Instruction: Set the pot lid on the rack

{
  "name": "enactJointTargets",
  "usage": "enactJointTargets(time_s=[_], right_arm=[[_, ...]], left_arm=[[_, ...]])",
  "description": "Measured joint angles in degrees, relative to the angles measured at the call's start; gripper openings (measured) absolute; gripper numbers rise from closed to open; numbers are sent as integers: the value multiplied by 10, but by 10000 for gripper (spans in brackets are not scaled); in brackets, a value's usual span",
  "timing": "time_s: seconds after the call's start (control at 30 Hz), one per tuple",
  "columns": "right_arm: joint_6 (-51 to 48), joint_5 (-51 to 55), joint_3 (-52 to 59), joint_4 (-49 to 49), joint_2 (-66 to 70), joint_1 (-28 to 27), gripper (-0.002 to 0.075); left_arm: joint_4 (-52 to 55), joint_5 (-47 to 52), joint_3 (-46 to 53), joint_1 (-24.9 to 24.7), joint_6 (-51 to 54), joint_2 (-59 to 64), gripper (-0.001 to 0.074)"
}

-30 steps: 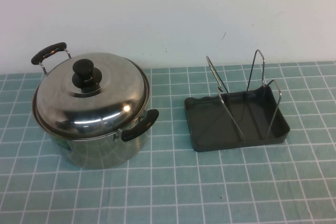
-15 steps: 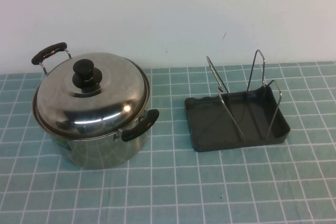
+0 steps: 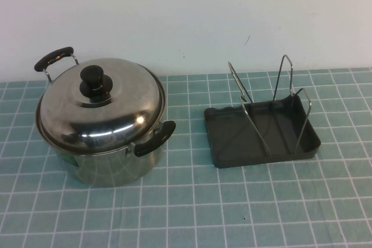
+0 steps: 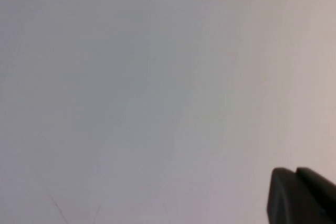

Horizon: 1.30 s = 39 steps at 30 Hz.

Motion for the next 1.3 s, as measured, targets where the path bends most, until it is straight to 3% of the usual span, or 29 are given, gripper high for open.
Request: enactJointTargets(time_s=[0.17,0.43,0.53,0.67,0.77,0.93,1.17,1.3], right_arm=[[-14,117,-64,0,42,0,-1],[-21,230,-71,11,120,0,-1],[-22,256,-71,27,130,0,-1],[-22,256,-71,49,130,0,-1],[-22,251,-71,64,130,0,-1],[-22,251,-71,76,130,0,-1],[-22,251,-71,77,130,0,-1],[-22,251,-71,81,130,0,-1]], left_arm=[[4,67,-81,0,13,131,-2],[28,146,-202,0,14,385,27],[28,150,-245,0,15,466,160],[29,149,-301,0,18,560,484],[29,133,-335,-15,18,613,605],[36,118,-374,-52,20,701,638],[38,47,-382,-57,2,775,640],[38,28,-384,-57,-19,790,589]])
